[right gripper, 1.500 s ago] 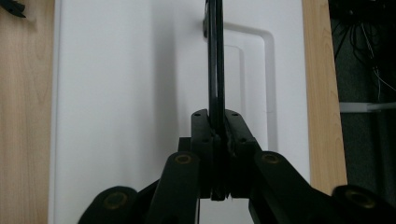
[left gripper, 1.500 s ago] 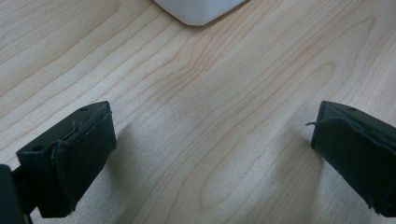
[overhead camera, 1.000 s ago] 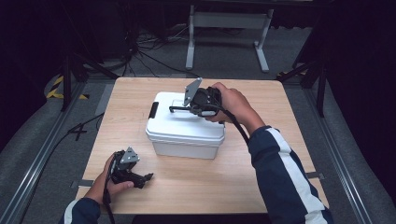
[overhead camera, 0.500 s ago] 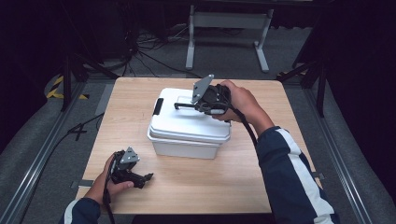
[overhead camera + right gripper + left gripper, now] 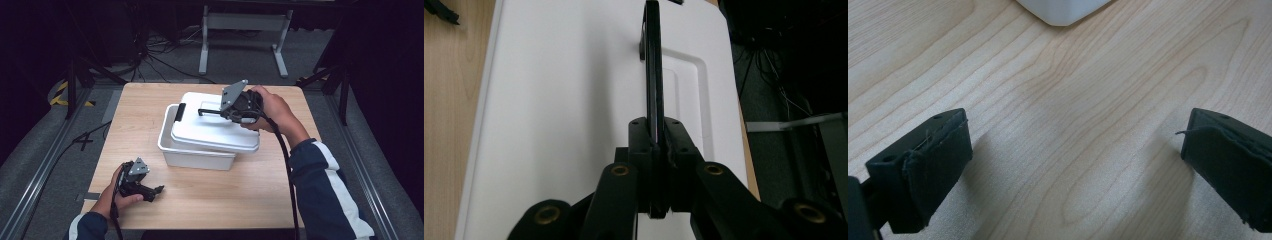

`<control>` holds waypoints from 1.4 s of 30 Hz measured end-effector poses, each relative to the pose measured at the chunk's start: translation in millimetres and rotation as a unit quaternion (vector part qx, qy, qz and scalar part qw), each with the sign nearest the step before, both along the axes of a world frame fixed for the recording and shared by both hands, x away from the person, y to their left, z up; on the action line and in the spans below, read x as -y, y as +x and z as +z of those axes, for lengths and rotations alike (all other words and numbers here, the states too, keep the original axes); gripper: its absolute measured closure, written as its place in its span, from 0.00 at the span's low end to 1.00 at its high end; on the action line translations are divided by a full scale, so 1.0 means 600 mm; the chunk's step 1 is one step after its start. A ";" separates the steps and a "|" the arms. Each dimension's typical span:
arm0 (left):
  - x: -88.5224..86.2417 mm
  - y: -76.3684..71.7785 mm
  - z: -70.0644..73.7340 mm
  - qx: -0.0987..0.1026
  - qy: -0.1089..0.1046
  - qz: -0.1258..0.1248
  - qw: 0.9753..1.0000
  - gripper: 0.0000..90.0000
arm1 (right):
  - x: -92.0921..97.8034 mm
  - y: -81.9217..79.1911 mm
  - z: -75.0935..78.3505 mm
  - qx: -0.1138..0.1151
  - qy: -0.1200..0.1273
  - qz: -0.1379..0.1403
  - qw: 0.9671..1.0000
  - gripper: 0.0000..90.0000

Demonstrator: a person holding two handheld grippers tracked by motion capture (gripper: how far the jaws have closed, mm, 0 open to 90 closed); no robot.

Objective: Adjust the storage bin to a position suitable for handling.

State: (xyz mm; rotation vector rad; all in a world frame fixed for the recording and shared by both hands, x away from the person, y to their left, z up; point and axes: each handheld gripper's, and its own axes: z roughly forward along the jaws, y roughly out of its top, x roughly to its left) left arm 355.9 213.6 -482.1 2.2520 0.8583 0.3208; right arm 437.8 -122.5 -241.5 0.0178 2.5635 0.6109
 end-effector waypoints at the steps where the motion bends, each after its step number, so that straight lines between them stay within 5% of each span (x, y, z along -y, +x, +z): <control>1: 0.000 0.000 0.000 -0.001 0.000 0.001 1.000 0.00 | 0.006 -0.002 0.001 -0.001 0.003 -0.003 1.000 0.94; 21: 0.001 0.000 -0.002 0.003 -0.004 0.002 1.000 0.01 | 0.133 -0.026 0.011 0.013 0.032 -0.049 0.998 0.94; 42: 0.000 0.000 -0.001 0.005 0.001 0.003 1.000 0.01 | 0.264 -0.061 0.007 0.023 0.063 -0.111 0.992 0.94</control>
